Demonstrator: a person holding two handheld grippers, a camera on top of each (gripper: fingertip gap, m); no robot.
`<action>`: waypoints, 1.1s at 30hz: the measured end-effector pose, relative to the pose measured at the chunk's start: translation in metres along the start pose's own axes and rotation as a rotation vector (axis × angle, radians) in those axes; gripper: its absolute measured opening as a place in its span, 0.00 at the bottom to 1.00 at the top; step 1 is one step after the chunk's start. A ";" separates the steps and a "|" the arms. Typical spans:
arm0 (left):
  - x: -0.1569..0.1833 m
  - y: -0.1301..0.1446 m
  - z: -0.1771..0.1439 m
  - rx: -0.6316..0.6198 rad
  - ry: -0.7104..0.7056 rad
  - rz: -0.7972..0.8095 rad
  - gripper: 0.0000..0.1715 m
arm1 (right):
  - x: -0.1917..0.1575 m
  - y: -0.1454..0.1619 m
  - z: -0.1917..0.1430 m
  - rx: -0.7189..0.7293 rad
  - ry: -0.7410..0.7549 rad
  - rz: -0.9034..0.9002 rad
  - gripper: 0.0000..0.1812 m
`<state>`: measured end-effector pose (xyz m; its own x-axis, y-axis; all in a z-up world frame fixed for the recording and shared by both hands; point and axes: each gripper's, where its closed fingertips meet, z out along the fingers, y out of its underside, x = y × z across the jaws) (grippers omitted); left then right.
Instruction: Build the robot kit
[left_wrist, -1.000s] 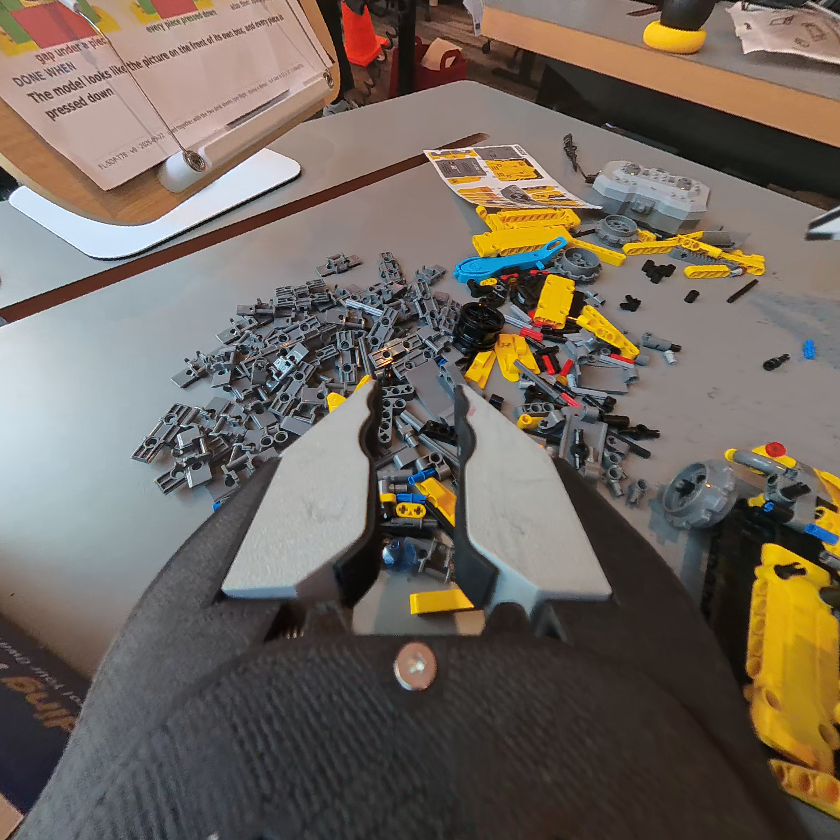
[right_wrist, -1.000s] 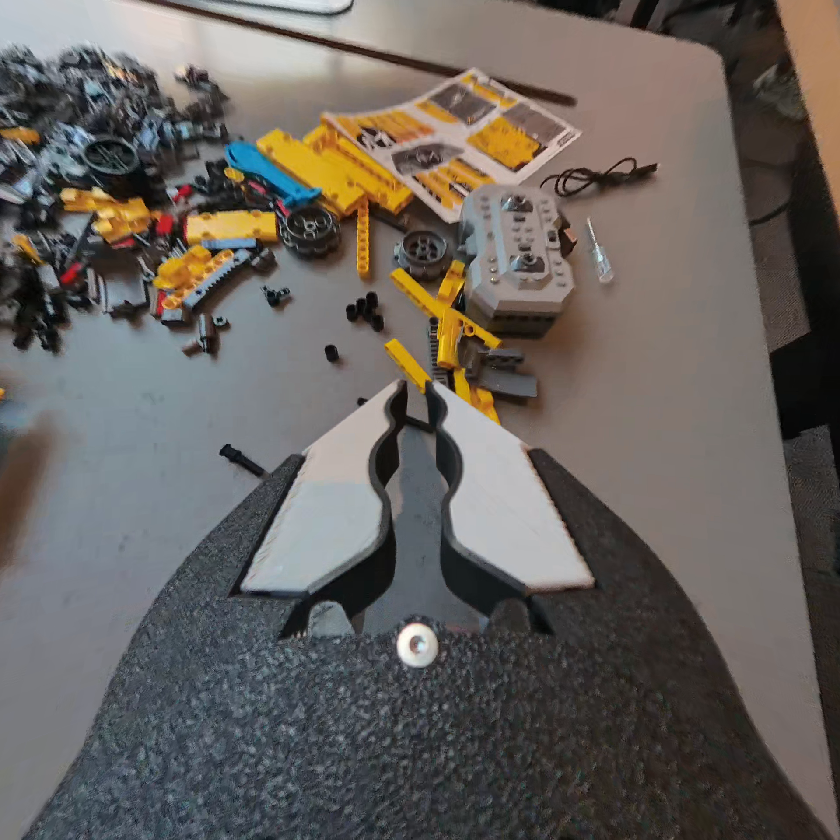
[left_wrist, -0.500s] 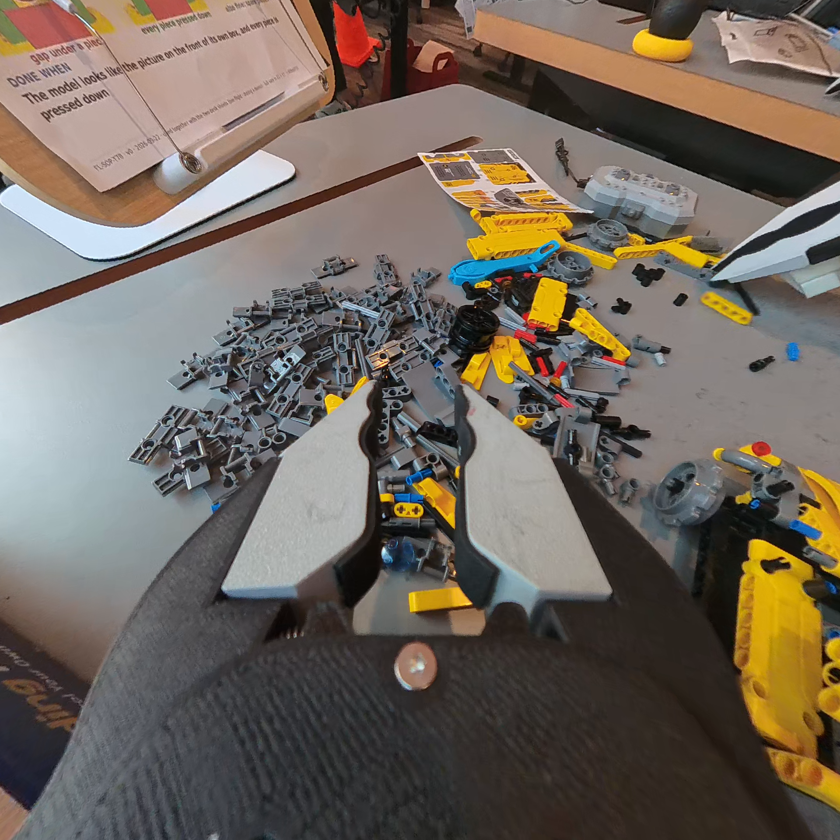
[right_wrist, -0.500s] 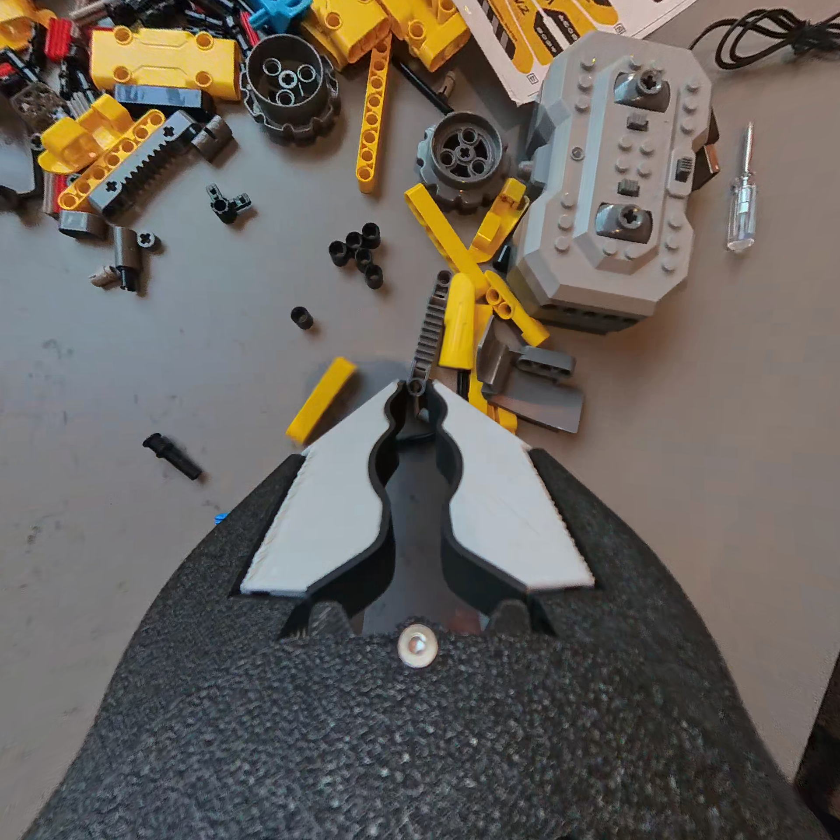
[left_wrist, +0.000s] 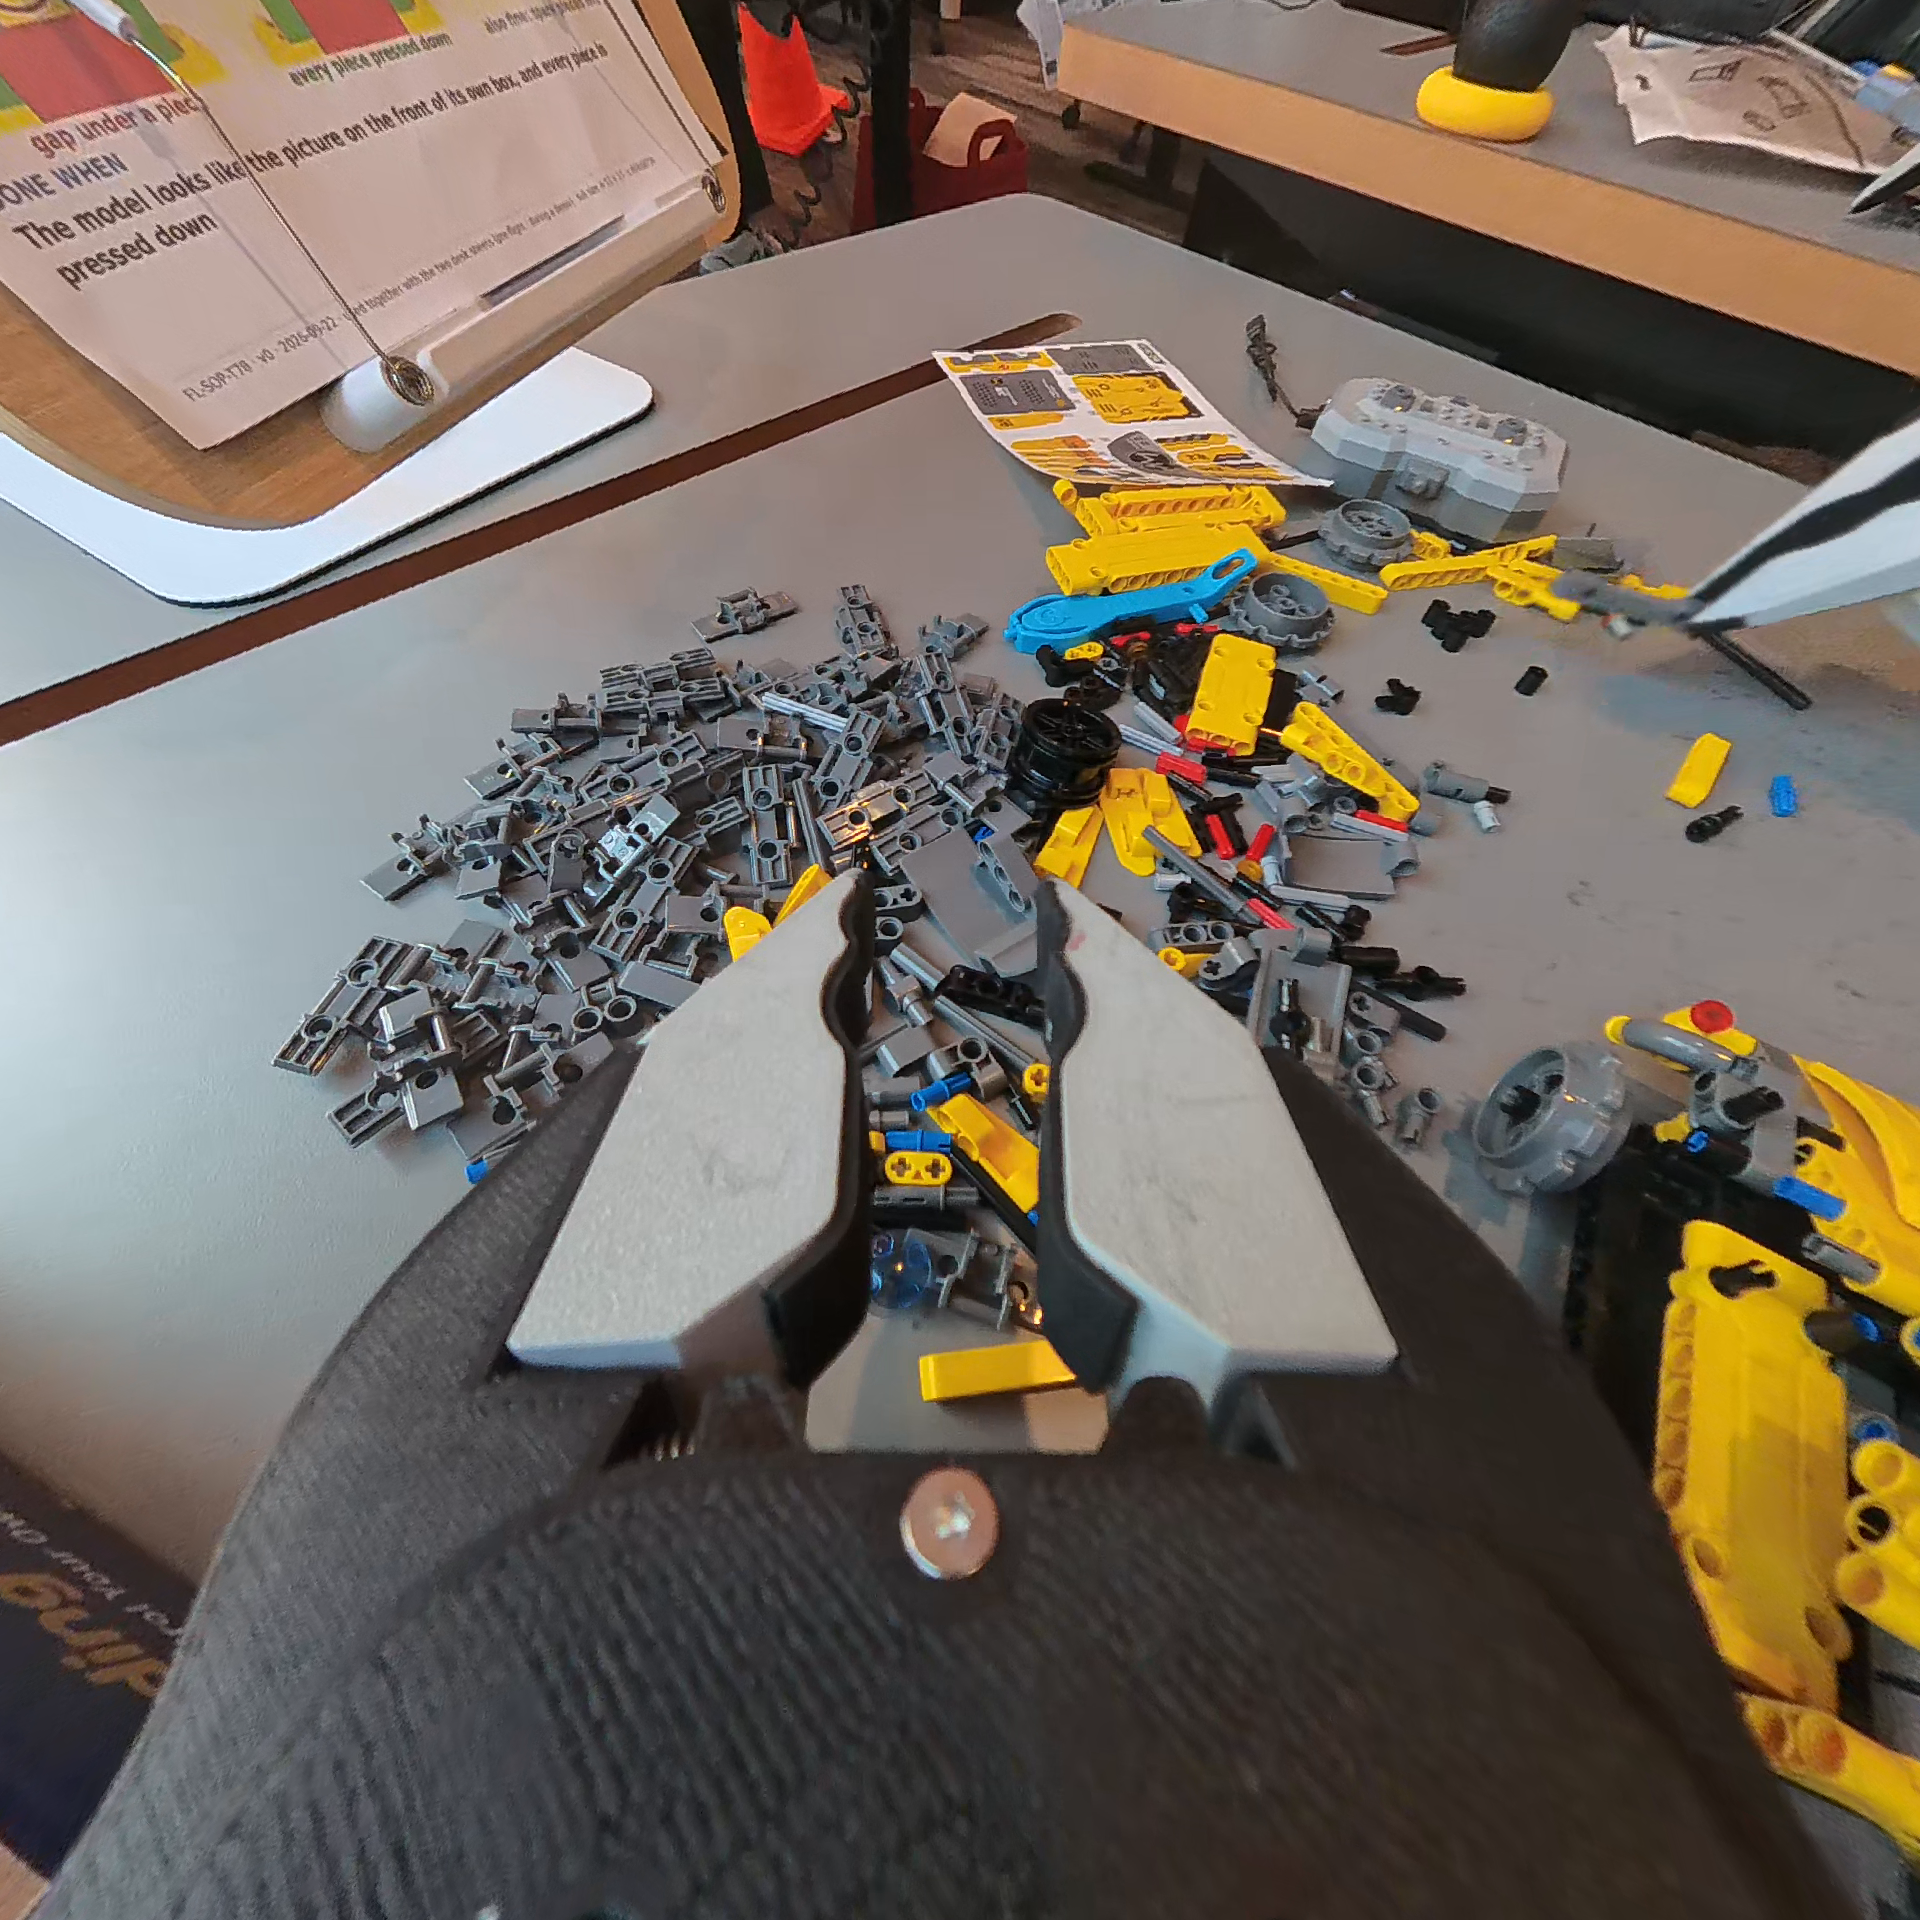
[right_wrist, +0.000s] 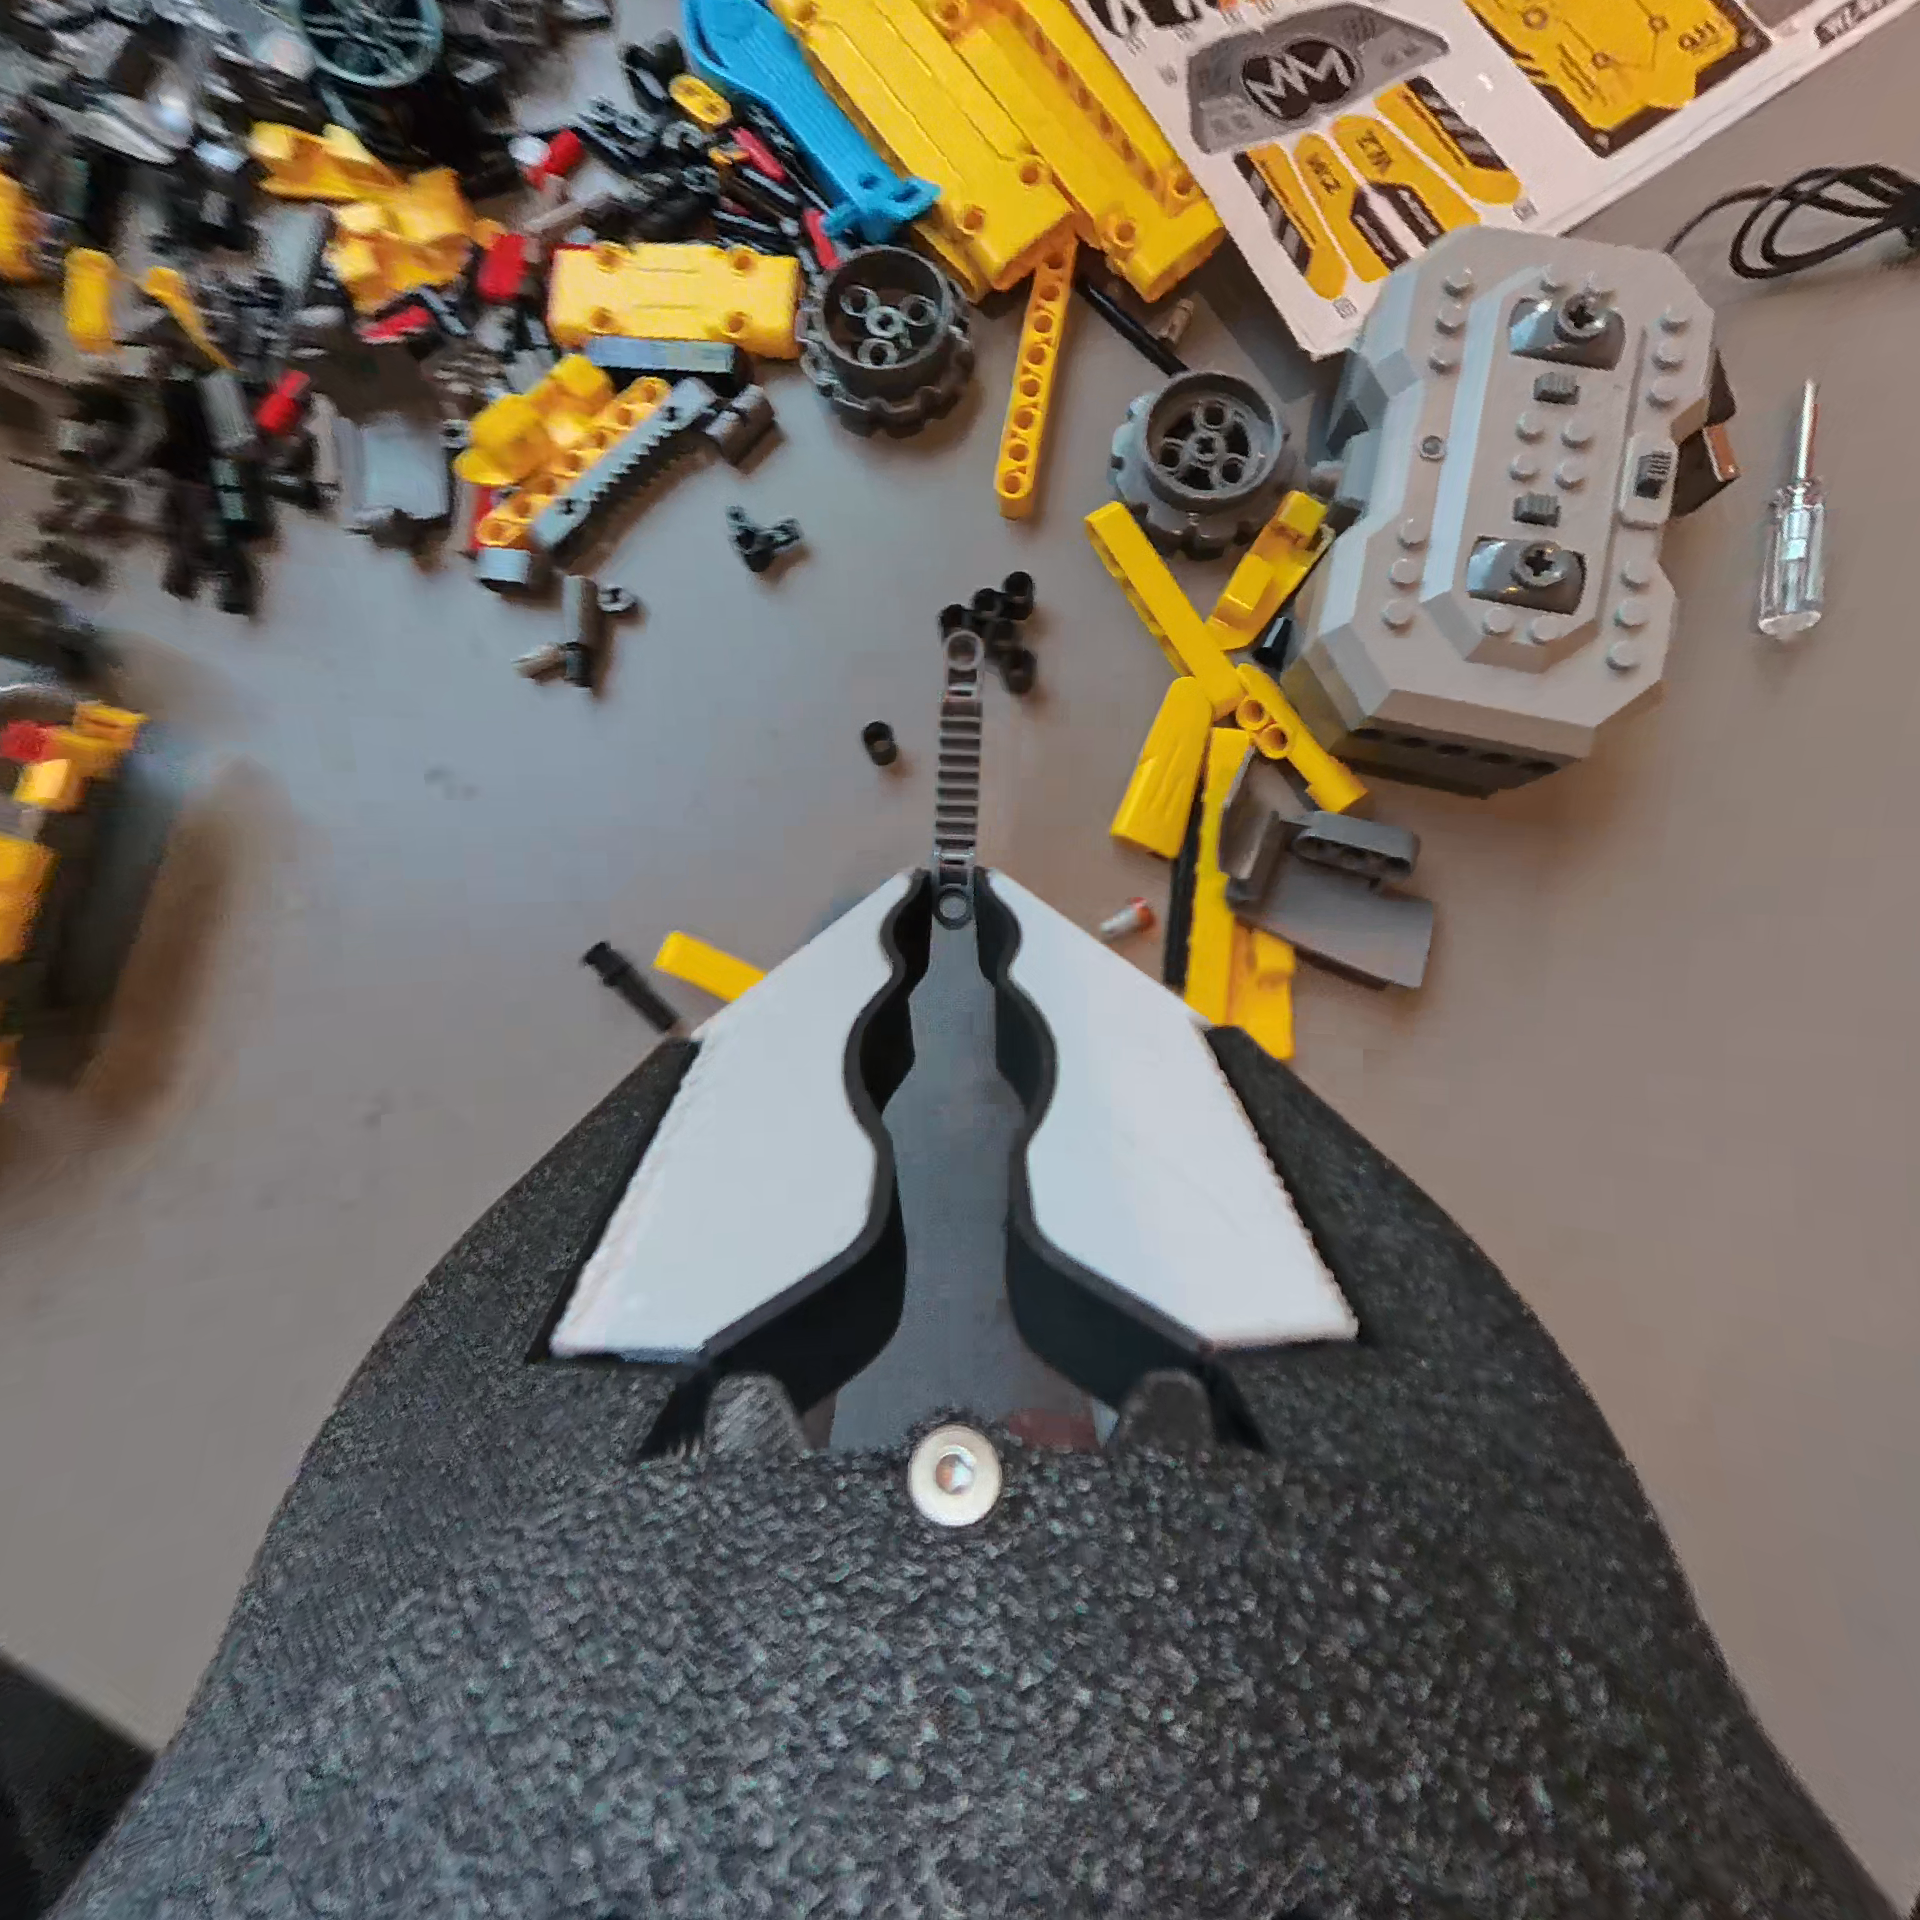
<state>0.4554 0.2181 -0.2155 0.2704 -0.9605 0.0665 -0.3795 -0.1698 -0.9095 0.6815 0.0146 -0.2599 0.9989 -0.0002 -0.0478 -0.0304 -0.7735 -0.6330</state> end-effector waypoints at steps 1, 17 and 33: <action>0.000 0.000 0.000 0.002 0.000 0.002 0.16 | -0.009 0.001 -0.010 0.009 -0.023 -0.008 0.04; 0.031 -0.033 -0.024 -0.003 -0.067 0.035 0.13 | -0.078 0.083 -0.043 -0.006 -0.147 -0.131 0.09; 0.521 -0.128 -0.203 -0.098 0.731 0.377 0.04 | -0.068 0.042 -0.064 0.248 -0.058 -0.114 0.09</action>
<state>0.4651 -0.3050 0.0192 -0.5211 -0.8523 0.0450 -0.4140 0.2063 -0.8866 0.6146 -0.0578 -0.2338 0.9928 0.1198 -0.0047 0.0671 -0.5878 -0.8062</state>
